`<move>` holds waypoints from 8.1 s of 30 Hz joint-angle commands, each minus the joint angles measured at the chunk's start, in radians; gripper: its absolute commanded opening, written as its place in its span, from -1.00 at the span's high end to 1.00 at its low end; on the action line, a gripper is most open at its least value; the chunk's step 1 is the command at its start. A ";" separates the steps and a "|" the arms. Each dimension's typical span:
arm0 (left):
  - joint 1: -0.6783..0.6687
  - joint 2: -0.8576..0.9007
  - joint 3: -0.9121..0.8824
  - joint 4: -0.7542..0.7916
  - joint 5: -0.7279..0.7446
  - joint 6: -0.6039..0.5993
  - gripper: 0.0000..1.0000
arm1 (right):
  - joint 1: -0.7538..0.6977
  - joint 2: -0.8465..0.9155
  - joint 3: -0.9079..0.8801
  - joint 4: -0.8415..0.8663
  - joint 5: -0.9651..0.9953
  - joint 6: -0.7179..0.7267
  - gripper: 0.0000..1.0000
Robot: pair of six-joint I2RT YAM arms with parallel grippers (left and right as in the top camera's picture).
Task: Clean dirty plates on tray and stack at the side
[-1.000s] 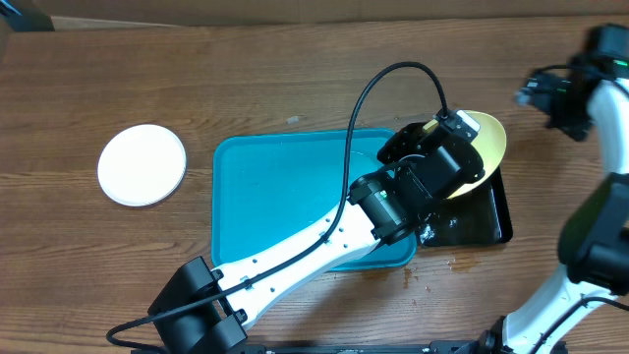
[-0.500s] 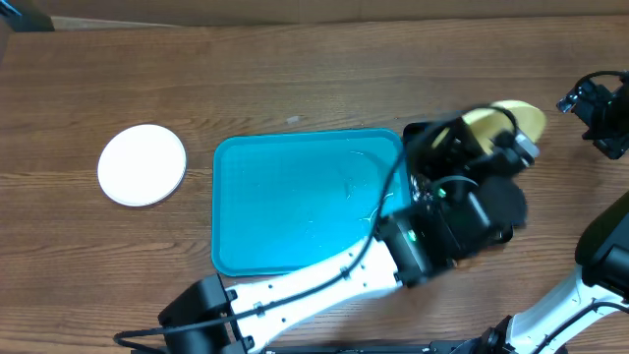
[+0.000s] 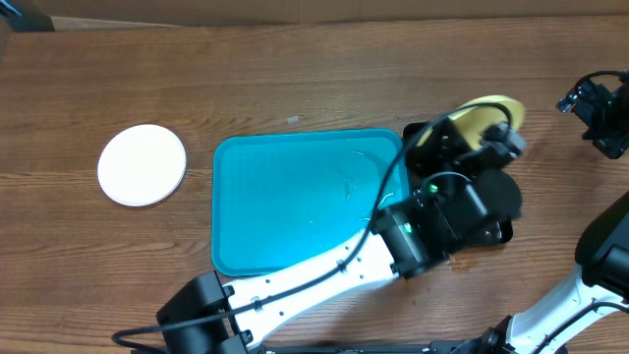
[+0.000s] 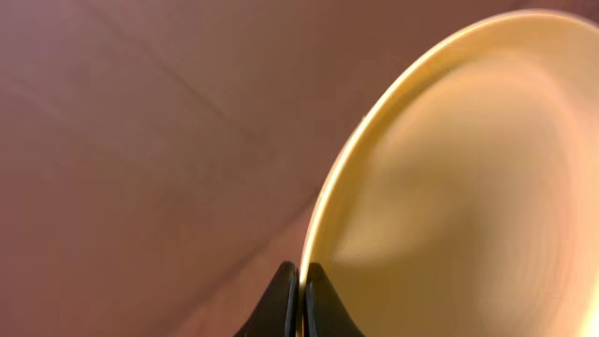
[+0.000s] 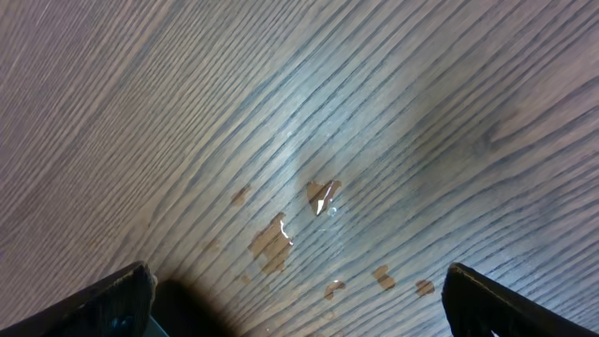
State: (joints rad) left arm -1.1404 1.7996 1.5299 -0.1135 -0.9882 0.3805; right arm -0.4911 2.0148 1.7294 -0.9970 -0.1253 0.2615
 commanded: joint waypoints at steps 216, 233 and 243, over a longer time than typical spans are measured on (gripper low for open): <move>1.144 0.007 -0.192 -0.618 1.369 -0.489 -0.99 | 0.572 -2.012 -1.722 0.915 0.090 -0.360 -1.00; 1.144 0.007 -0.192 -0.618 1.369 -0.489 -1.00 | 0.572 -2.012 -1.722 0.915 0.090 -0.360 -1.00; 1.144 0.006 -0.192 -0.618 1.366 -0.489 -1.00 | 0.572 -2.012 -1.722 0.915 0.090 -0.360 -1.00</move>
State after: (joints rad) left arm 0.0032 1.8030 1.3411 -0.7326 0.3840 -0.1268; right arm 0.0849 0.0139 0.0185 -0.0898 -0.0372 -0.0906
